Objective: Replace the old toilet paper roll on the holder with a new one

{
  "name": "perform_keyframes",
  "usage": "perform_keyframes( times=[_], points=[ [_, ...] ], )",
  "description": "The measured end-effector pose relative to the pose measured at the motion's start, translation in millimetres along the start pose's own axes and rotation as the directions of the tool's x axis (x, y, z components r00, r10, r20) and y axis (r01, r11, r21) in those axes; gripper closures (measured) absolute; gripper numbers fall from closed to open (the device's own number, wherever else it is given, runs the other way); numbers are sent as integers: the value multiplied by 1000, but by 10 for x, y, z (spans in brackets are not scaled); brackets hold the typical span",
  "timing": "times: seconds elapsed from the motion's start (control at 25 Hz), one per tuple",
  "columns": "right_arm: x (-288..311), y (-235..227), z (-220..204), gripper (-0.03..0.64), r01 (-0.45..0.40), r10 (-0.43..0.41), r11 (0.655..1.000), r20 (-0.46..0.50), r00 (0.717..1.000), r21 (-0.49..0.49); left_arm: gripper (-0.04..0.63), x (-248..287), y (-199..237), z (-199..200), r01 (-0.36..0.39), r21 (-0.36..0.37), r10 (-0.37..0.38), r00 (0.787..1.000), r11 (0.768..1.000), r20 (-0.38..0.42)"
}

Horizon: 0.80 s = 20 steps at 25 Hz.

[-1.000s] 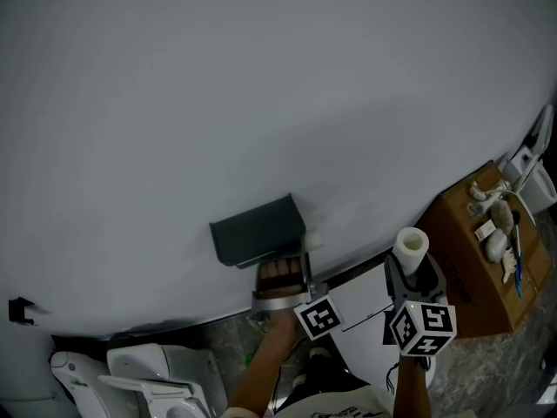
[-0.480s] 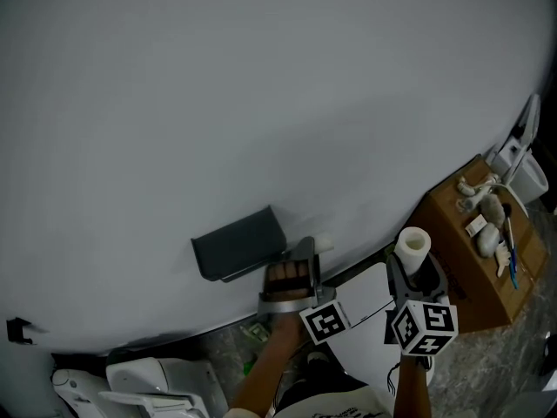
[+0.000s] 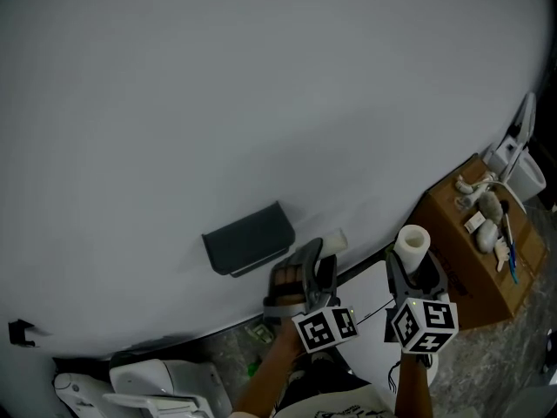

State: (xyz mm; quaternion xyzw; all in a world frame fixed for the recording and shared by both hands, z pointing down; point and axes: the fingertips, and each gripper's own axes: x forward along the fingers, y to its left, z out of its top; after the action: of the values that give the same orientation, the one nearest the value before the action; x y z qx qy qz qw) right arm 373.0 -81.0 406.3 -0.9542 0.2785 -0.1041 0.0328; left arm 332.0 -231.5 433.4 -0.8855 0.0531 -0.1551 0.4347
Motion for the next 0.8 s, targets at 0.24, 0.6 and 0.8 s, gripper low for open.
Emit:
perform_keyframes(
  times=[0.24,0.6,0.8],
  points=[
    [-162,261,58,311,-14,14,1000,14,1000,-8,414,-361,230,28,50,-275,-10,990,960,143],
    [-300,652,54,311,-62,62,998,24,998,14,414,-867,600,-219,156,-581,9,963,799,271],
    [-328,907,44,311,-102,102,995,30,994,9,414,-1179,916,-386,165,-706,118,935,689,334]
  ],
)
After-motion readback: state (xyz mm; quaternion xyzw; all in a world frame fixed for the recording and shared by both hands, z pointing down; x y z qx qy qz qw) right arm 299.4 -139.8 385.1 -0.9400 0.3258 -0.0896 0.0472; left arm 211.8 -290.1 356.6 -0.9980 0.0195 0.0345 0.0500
